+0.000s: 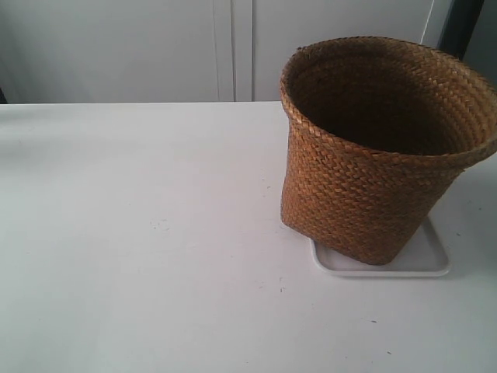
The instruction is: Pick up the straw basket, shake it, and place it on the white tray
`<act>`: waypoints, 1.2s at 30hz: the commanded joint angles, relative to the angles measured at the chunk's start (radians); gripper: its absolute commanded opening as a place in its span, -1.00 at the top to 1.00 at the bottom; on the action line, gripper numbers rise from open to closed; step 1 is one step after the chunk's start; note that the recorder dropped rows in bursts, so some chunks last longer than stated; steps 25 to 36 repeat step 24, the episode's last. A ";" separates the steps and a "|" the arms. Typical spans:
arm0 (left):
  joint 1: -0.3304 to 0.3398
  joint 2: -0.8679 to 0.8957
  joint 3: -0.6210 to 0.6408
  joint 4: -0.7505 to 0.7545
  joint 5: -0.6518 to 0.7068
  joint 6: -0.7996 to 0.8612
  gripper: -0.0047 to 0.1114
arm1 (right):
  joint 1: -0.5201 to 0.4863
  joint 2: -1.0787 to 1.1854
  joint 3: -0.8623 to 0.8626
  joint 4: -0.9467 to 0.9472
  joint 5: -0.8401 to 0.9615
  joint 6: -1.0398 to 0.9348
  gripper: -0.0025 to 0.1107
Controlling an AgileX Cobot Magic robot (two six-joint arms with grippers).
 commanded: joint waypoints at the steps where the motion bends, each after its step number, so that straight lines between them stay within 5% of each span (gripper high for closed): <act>1: 0.003 -0.004 0.008 -0.009 0.054 0.001 -0.54 | -0.004 -0.005 0.005 -0.011 -0.003 0.003 0.19; 36: 0.003 -0.004 0.008 -0.009 0.054 0.001 -0.54 | -0.004 -0.005 0.005 -0.011 -0.003 0.023 0.19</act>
